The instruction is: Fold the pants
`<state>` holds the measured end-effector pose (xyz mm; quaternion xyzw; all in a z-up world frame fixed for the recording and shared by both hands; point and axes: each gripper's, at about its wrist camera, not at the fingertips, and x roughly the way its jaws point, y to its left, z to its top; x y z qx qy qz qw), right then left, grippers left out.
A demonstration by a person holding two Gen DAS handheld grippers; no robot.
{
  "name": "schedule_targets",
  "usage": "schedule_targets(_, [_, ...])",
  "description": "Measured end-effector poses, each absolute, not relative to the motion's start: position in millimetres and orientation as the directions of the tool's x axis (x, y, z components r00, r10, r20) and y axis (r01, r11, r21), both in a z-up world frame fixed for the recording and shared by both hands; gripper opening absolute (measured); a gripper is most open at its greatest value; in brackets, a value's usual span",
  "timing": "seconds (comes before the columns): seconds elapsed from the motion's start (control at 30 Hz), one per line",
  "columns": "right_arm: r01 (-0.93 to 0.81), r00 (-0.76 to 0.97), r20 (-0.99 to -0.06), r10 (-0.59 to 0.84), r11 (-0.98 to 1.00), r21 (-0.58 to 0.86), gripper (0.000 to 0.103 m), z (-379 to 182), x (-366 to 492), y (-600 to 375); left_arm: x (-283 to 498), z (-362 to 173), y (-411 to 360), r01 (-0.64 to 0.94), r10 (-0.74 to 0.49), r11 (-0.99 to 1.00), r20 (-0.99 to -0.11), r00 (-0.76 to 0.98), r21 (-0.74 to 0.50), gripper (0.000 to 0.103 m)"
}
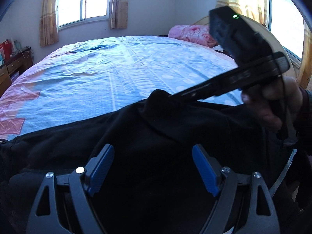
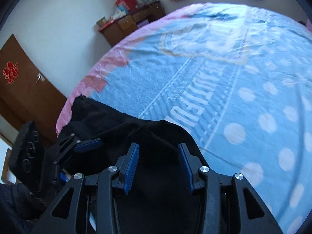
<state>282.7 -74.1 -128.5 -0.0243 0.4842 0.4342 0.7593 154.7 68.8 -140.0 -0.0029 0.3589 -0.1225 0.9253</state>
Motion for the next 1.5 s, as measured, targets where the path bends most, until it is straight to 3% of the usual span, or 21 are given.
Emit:
schedule_targets(0.07, [-0.691,0.153,-0.779,0.609,0.629,0.356,0.023,-135,288,-69,155,-142,69,0.226,-0.228,0.970,-0.664,0.712,-0.091,0.085])
schedule_targets(0.1, [-0.695,0.140,-0.782,0.607,0.623,0.358,0.004,-137,290,-67,155,-143,69,0.224,-0.227,0.970,-0.664,0.712,-0.092,0.085])
schedule_targets(0.2, [-0.706,0.152,-0.780,0.607,0.619,0.344,0.001,-135,290,-63,156,-143,68,0.222,-0.226,0.971,-0.665,0.712,-0.092,0.085])
schedule_targets(0.3, [-0.676,0.256,-0.775,0.578,0.680,0.284,0.001,-125,297,-67,157,-147,64,0.226,-0.210,0.972,-0.671,0.711,-0.065,0.086])
schedule_targets(0.47, [-0.668,0.222,-0.791,0.570,0.680,0.303,0.001,-139,309,-63,156,-149,59,0.228,-0.185,0.973,-0.682,0.708,-0.027,0.086])
schedule_targets(0.63, [-0.562,0.294,-0.761,0.578,0.749,0.352,0.025,-113,298,-122,139,-138,61,0.243,-0.230,0.967,-0.671,0.705,-0.075,0.086])
schedule_targets(0.8, [-0.524,0.377,-0.750,0.543,0.793,0.310,0.026,-95,237,-188,118,-147,42,0.314,-0.281,0.946,-0.688,0.670,-0.080,0.086])
schedule_targets(1.13, [-0.589,0.190,-0.822,0.538,0.732,0.343,0.026,-168,127,-197,82,-163,28,0.361,-0.253,0.933,-0.731,0.634,-0.010,0.094])
schedule_targets(1.23, [-0.593,0.198,-0.803,0.562,0.721,0.359,0.026,-153,138,-197,84,-156,31,0.344,-0.259,0.938,-0.724,0.639,-0.031,0.094])
schedule_targets(1.4, [-0.577,0.330,-0.696,0.637,0.720,0.386,0.026,-113,191,-189,100,-141,31,0.312,-0.288,0.946,-0.673,0.681,-0.089,0.095])
schedule_targets(1.5, [-0.559,0.225,-0.653,0.724,0.644,0.522,0.026,-117,218,-172,110,-151,26,0.308,-0.281,0.947,-0.705,0.651,-0.093,0.095])
